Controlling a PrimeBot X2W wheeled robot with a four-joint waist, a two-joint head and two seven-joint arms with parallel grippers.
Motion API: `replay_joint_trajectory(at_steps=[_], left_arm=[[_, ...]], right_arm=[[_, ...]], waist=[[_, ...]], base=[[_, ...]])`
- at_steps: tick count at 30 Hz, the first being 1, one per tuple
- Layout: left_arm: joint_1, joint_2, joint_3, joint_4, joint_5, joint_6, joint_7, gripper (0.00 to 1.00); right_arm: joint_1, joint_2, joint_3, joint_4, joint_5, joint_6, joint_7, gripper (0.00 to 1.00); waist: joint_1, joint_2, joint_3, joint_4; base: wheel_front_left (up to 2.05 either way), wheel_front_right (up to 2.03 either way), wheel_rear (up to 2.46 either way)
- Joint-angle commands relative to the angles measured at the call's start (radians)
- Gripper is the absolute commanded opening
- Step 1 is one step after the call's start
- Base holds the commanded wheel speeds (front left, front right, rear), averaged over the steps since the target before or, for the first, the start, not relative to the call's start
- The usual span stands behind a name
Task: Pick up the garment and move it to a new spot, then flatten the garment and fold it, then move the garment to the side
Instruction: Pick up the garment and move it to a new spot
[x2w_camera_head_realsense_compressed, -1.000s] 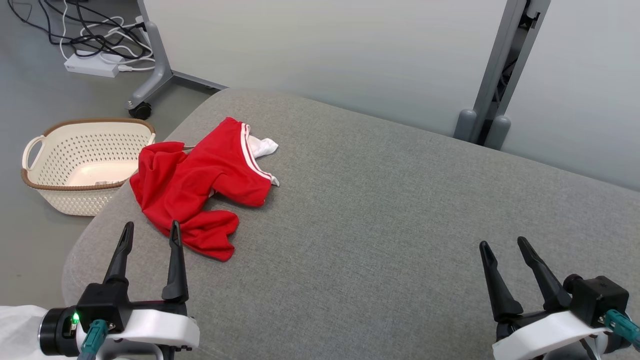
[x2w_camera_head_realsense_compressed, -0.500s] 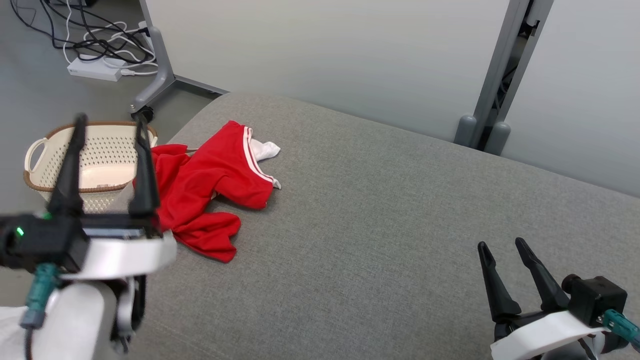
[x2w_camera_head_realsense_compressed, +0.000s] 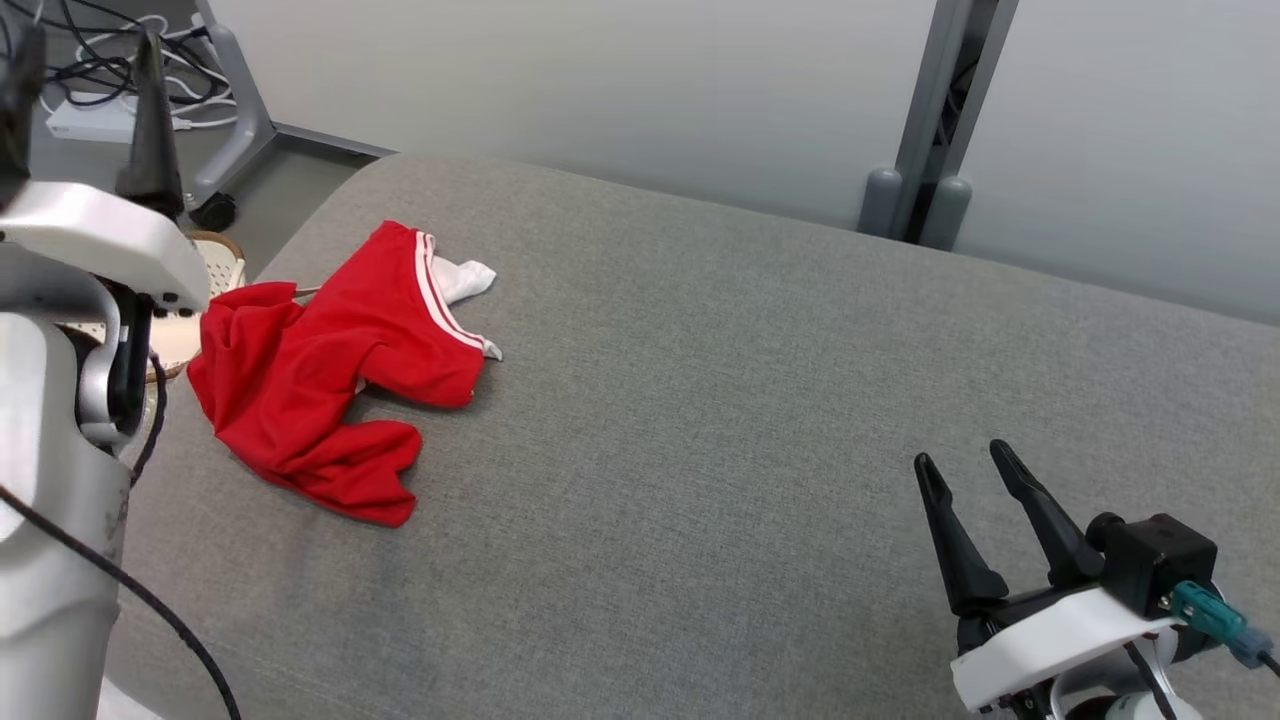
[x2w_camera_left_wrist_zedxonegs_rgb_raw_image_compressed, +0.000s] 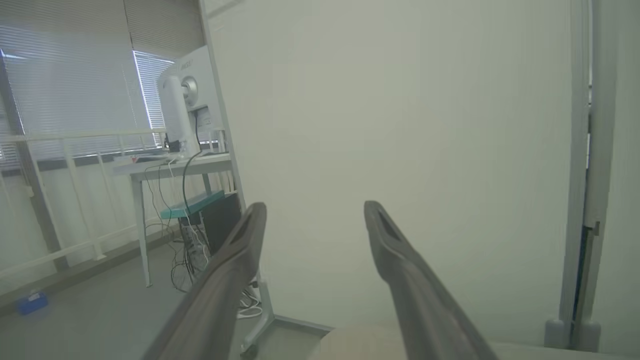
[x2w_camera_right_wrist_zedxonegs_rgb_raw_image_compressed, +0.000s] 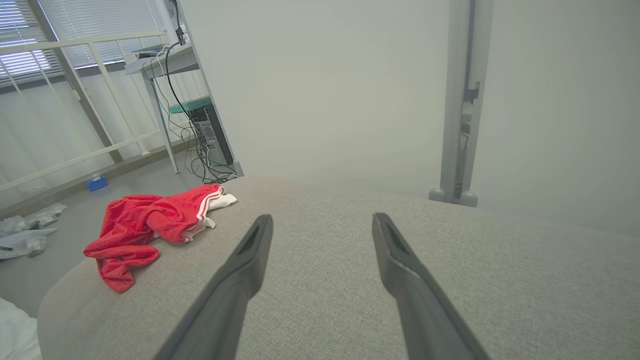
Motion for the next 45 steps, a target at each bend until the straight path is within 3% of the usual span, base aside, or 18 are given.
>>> replay_joint_trajectory(at_steps=[1, 7, 17, 21, 24, 37, 40, 45], left_arm=[[-0.020, -0.005, -0.004, 0.106, -0.018, -0.019, 0.014, 1.00], [-0.035, -0.044, 0.003, 0.454, -0.074, -0.048, 0.055, 1.00], [-0.019, -0.135, 0.046, 0.768, -0.176, -0.102, 0.104, 1.00], [-0.021, -0.150, 0.056, 0.832, -0.195, -0.092, 0.106, 0.96], [-0.026, -0.158, 0.071, 0.851, -0.216, -0.090, 0.096, 0.00], [-0.162, -0.084, 0.051, 0.759, -0.156, -0.037, -0.205, 0.00], [-0.172, -0.074, 0.050, 0.664, -0.130, -0.027, -0.217, 0.00], [-0.059, -0.075, 0.076, 0.373, -0.070, 0.009, -0.217, 0.00]], right_arm=[[-0.016, -0.010, -0.004, -0.006, -0.003, 0.000, 0.010, 1.00], [-0.050, -0.032, 0.010, -0.029, -0.006, 0.000, 0.029, 1.00], [-0.081, -0.072, 0.013, -0.069, -0.008, 0.000, 0.066, 1.00], [-0.094, -0.078, 0.024, -0.080, -0.004, 0.000, 0.073, 1.00], [-0.101, -0.088, 0.031, -0.079, 0.003, 0.000, 0.079, 1.00], [-0.082, -0.068, -0.026, -0.069, 0.001, 0.000, 0.047, 1.00], [-0.067, -0.057, -0.040, -0.060, -0.003, 0.000, 0.035, 1.00], [-0.050, -0.034, -0.053, -0.049, 0.003, 0.000, 0.019, 1.00]], waist=[[0.0000, 0.0000, 0.031, -0.019], [0.0000, 0.0000, 0.108, -0.046], [0.0000, 0.0000, 0.204, -0.051], [0.0000, 0.0000, 0.226, -0.060], [0.0000, 0.0000, 0.234, -0.065], [0.0000, 0.0000, 0.160, -0.081], [0.0000, 0.0000, 0.130, -0.087], [0.0000, 0.0000, 0.088, -0.105]], base=[[0.00, 0.00, 0.00], [0.00, 0.00, 0.00], [0.00, 0.00, 0.00], [0.00, 0.00, 0.00], [0.00, 0.00, 0.00], [0.00, 0.00, 0.00], [0.00, 0.00, 0.00], [0.00, 0.00, 0.00]])
